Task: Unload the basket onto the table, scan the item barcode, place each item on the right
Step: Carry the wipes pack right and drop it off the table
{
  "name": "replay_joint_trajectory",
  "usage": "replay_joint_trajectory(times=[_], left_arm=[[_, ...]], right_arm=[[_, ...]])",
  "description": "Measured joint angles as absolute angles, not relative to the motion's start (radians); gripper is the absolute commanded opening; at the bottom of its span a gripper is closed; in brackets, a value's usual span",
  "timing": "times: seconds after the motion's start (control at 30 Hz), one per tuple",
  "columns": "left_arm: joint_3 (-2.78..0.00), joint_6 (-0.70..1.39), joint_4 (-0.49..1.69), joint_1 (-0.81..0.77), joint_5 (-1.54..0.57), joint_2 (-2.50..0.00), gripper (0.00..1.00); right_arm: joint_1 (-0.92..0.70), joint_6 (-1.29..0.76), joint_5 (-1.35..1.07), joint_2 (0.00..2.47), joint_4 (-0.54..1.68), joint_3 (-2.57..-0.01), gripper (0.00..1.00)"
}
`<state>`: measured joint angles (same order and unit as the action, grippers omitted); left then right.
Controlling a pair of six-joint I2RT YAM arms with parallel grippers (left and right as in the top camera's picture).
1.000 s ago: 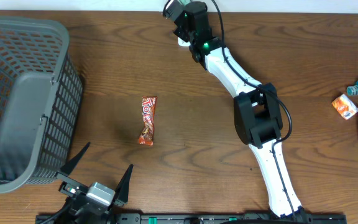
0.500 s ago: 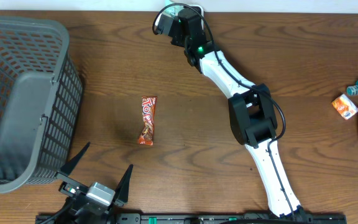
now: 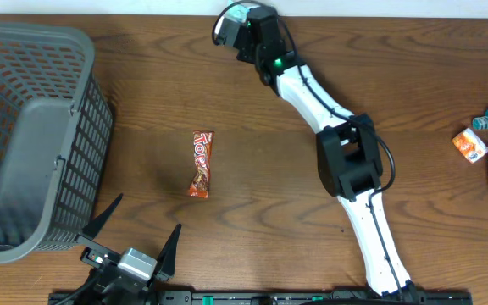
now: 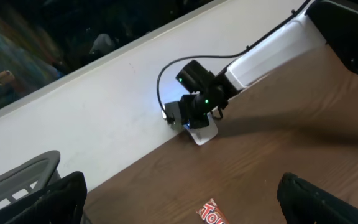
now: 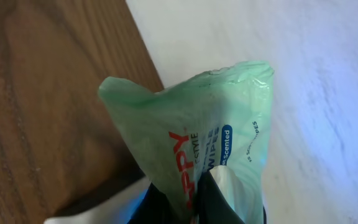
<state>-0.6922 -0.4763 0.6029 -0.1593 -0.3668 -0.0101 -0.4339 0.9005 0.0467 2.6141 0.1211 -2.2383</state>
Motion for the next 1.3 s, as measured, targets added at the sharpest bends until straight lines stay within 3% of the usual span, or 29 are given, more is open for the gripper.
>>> replay_joint_trajectory(times=[0.33, 0.6, 0.73, 0.87, 1.03, 1.1, 1.13, 1.3], left_arm=[[-0.692, -0.476, 0.603, -0.159, -0.367, -0.010, 0.98], [-0.692, -0.476, 0.604, -0.159, -0.367, -0.010, 0.98], [-0.692, -0.476, 0.603, -0.159, -0.366, -0.010, 0.98], [-0.692, -0.476, 0.603, -0.159, -0.367, -0.010, 0.98], [-0.692, -0.476, 0.603, -0.159, -0.367, -0.010, 0.98], [-0.692, -0.476, 0.606, -0.159, -0.367, -0.010, 0.98], [-0.692, -0.476, 0.607, -0.159, -0.367, -0.010, 0.98], [-0.692, -0.476, 0.611, -0.159, -0.367, -0.010, 0.98]], right_arm=[[-0.402, 0.804, 0.062, 2.566, 0.274, -2.237, 0.01], [-0.340, 0.710, 0.156, 2.383, 0.603, -2.229, 0.01], [-0.218, 0.660, 0.174, 2.249, 0.870, -2.234, 0.01], [-0.030, 0.558, 0.184, 2.225, 0.981, -2.228, 0.01], [0.195, 0.425, 0.196, 2.297, 0.998, -2.108, 0.02], [0.250, 0.407, 0.199, 2.328, 1.002, -2.064, 0.07], [0.278, 0.400, 0.199, 2.344, 1.000, -2.039, 0.14], [0.402, 0.347, 0.208, 2.379, 0.974, -1.975, 0.15]])
